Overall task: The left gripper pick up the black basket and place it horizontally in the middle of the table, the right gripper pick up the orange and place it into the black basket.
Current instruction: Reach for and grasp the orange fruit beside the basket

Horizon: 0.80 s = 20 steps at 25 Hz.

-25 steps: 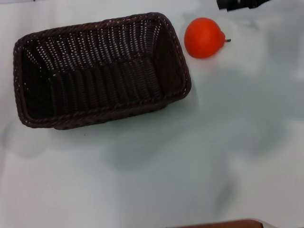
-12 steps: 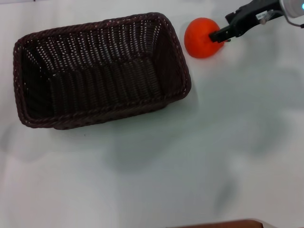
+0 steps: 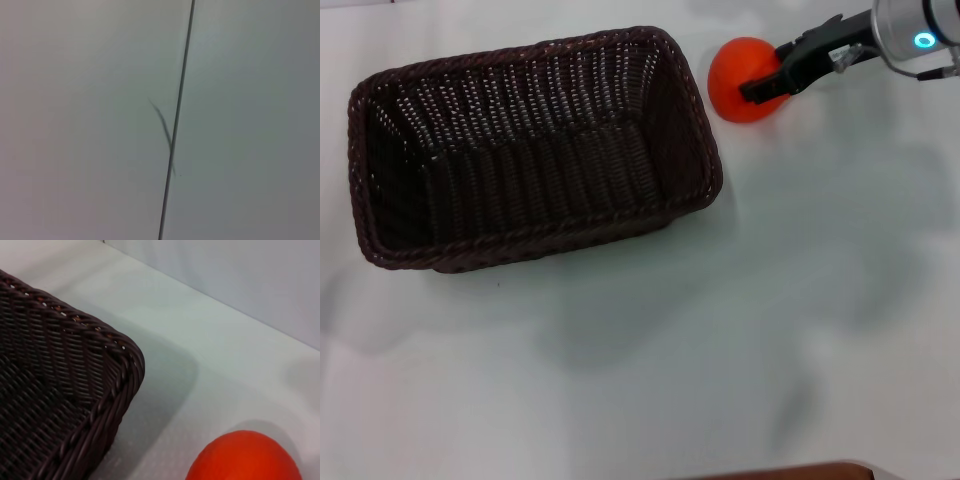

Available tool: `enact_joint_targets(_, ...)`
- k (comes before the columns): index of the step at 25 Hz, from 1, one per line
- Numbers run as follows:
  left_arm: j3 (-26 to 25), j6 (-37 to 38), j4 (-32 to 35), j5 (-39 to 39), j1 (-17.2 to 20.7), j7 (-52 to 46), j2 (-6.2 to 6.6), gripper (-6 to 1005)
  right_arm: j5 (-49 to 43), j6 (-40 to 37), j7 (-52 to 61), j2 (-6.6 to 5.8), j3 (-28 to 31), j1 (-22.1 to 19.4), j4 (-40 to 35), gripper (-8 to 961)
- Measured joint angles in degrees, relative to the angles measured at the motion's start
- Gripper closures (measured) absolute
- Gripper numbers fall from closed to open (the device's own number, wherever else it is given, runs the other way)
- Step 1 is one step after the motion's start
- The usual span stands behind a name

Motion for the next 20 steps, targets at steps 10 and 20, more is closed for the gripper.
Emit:
enact_joint_targets(10,0.0,0.0,0.0,-0.1,0.0,-0.4,-0.01,418,-0.1,-8.7,-0.9,1.78,-0.5,0.7,3.3,256)
enact_joint_targets(20,0.0,0.0,0.0,-0.3,0.1,-0.4,-0.19,447,0.6,-9.4,-2.8,2.02,-0.5,0.3,3.4,589)
